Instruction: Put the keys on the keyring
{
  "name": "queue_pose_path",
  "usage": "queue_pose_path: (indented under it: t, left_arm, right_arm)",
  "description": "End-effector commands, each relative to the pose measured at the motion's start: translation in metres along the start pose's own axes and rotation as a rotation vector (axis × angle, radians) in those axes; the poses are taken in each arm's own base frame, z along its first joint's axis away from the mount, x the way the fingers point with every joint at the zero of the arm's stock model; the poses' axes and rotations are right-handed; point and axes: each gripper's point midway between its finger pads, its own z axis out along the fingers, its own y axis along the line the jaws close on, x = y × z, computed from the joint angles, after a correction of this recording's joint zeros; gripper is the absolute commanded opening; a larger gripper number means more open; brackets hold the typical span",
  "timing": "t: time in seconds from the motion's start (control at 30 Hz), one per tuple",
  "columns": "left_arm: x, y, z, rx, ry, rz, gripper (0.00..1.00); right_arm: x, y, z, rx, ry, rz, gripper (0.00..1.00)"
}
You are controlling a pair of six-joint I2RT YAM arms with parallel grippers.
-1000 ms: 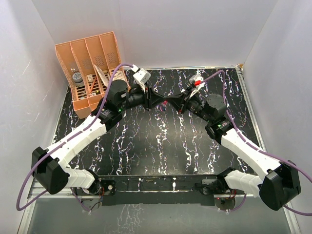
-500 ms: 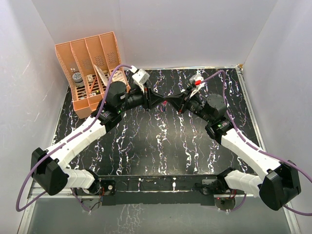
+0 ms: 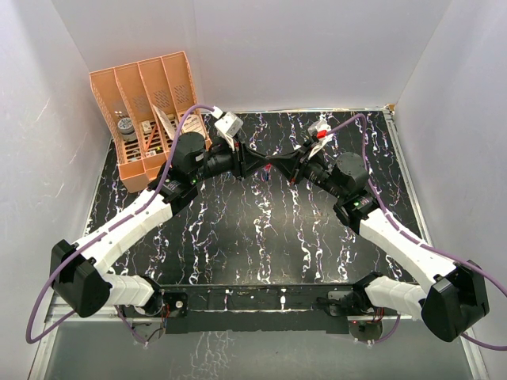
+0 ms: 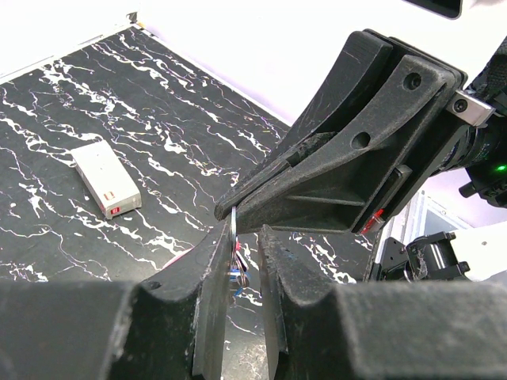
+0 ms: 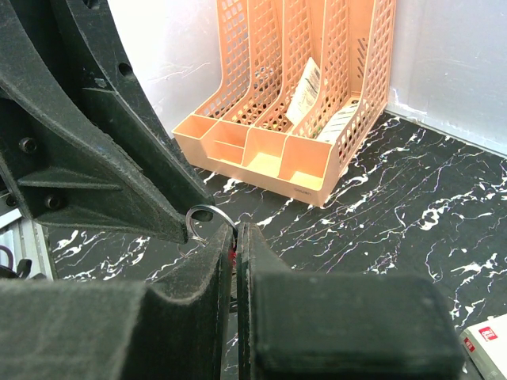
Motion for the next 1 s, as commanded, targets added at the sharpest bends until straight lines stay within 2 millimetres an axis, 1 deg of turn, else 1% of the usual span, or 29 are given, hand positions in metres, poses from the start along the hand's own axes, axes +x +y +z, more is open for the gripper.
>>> queue_pose_path:
  t: [0.0, 0.23, 0.37, 0.47, 0.5, 0.67, 0.7, 0.77, 0.8, 0.87, 0.97]
  left_arm:
    - [-0.014, -0.012, -0.006, 0.030, -0.047, 0.024, 0.19]
    - [-0.010, -0.009, -0.003, 0.025, -0.034, 0.015, 0.18]
    - [-0.009, -0.007, -0.002, 0.017, -0.032, 0.014, 0.11]
    - [-0.009, -0.006, 0.000, 0.016, -0.032, 0.011, 0.01]
    - [-0.009, -0.006, 0.000, 0.016, -0.032, 0.011, 0.00]
    - [-0.012, -0.006, 0.001, 0.011, -0.031, 0.006, 0.00]
    - [-0.012, -0.005, 0.002, 0.007, -0.028, 0.004, 0.00]
    - [-0.014, -0.003, 0.001, -0.010, -0.022, -0.002, 0.00]
    - [-0.015, -0.003, 0.001, -0.020, -0.017, -0.001, 0.00]
    - [-0.016, 0.000, 0.000, -0.039, -0.001, 0.001, 0.00]
    - [-0.017, 0.003, -0.001, -0.062, 0.029, 0.011, 0.00]
  right_arm:
    - [-0.033, 0.009, -0.004, -0.021, -0.100, -0.037, 0.00]
    - [-0.034, 0.009, -0.004, -0.022, -0.102, -0.035, 0.00]
    - [-0.033, 0.009, -0.004, -0.023, -0.101, -0.036, 0.00]
    - [-0.033, 0.009, -0.004, -0.023, -0.101, -0.035, 0.00]
    - [-0.032, 0.009, -0.004, -0.023, -0.099, -0.036, 0.00]
    - [-0.033, 0.009, -0.004, -0.018, -0.100, -0.034, 0.00]
    - [-0.034, 0.008, -0.004, -0.014, -0.100, -0.034, 0.06]
    - [-0.035, 0.006, -0.005, -0.002, -0.098, -0.035, 0.28]
    - [-0.036, 0.006, -0.005, 0.006, -0.097, -0.039, 0.35]
    - [-0.040, 0.003, -0.008, 0.028, -0.106, -0.051, 0.48]
    - [-0.047, 0.001, -0.015, 0.063, -0.115, -0.077, 0.59]
